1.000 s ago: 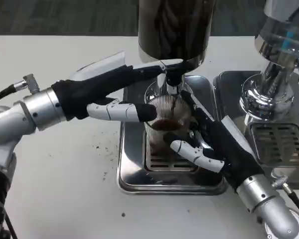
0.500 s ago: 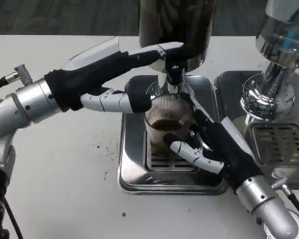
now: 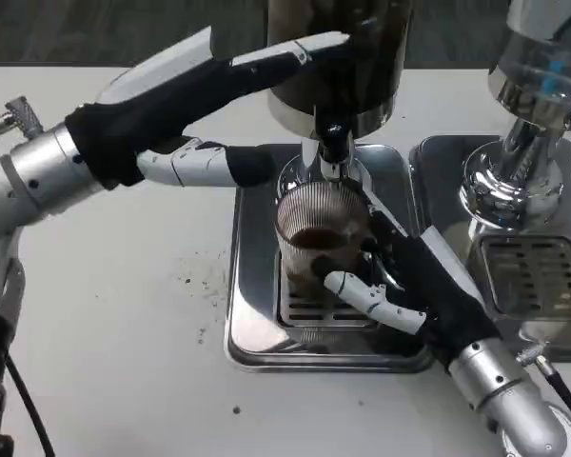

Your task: Grasp the cup under the faucet to collect the drink, then remove the cup.

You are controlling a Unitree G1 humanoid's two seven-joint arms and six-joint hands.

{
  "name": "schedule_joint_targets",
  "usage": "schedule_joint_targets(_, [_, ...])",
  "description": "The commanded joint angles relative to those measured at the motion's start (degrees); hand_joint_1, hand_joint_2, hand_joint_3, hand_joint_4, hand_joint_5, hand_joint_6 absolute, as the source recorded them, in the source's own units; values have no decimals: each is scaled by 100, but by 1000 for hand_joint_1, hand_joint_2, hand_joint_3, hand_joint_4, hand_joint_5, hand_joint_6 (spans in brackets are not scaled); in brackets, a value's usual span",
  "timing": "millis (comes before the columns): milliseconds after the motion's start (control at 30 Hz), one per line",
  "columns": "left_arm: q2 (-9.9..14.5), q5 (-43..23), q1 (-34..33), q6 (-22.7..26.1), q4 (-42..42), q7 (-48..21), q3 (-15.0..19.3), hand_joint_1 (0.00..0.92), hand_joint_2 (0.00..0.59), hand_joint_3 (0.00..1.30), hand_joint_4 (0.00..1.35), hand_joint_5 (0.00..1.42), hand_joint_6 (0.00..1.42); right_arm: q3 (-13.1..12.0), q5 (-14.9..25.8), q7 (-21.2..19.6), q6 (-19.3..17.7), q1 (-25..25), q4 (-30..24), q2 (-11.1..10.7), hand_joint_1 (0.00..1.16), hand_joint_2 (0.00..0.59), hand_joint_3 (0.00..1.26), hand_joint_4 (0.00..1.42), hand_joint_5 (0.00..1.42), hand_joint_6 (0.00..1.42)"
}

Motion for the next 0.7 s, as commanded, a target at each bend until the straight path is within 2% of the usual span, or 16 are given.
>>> schedule_joint_targets(33, [78,-150,143,64,-190,-83,145,0,54,134,38,88,29,-33,36,-41,-147,-50,34,4,519,247,23,2,14,95])
schedule_joint_targets(700, [277,-151,1277,240,-436,254,784,0,72,106,60,93,35,92,-297,-185,-178,-132,125,-69,565,227,0,0,0,65])
